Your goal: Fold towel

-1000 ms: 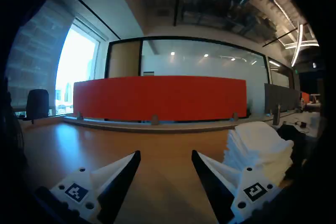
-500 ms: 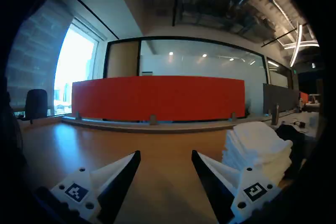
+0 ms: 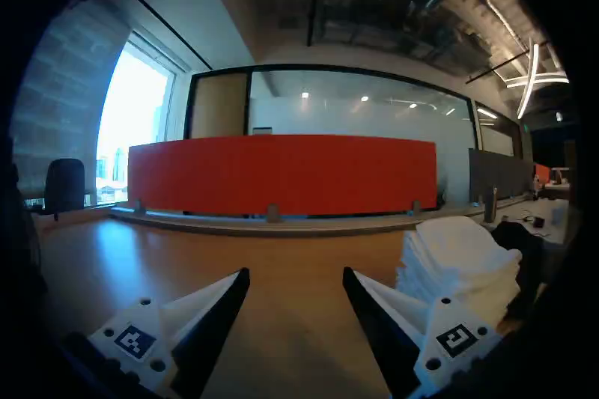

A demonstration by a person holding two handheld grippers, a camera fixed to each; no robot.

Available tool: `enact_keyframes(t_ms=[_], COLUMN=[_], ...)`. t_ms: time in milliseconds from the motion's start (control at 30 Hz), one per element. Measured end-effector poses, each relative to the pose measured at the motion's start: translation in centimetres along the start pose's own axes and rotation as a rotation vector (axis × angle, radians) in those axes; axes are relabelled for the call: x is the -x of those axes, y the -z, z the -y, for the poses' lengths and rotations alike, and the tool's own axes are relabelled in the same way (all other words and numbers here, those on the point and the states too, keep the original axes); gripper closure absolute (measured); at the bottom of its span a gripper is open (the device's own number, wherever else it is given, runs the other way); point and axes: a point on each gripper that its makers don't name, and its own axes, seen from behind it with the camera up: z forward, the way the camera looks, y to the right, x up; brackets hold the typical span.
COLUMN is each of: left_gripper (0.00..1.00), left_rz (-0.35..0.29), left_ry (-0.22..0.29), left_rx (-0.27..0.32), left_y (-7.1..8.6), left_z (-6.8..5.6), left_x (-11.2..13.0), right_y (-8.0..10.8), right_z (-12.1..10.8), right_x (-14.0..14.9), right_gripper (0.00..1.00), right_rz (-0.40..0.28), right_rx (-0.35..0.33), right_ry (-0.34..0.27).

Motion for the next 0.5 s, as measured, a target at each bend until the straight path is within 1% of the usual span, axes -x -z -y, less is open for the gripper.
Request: enact_keyframes(t_ms=[500], left_gripper=[0.07], left_rz=[0.0], left_ry=[0.0], left_rx=[0.0], left_y=[0.0], left_z=[-0.03], left_x=[-0.01], right_y=[0.01], right_z=[0.04], right_x=[0.09], right_gripper=[0.04], right_rz=[0.0], right_rx=[0.0], right_ry=[0.001])
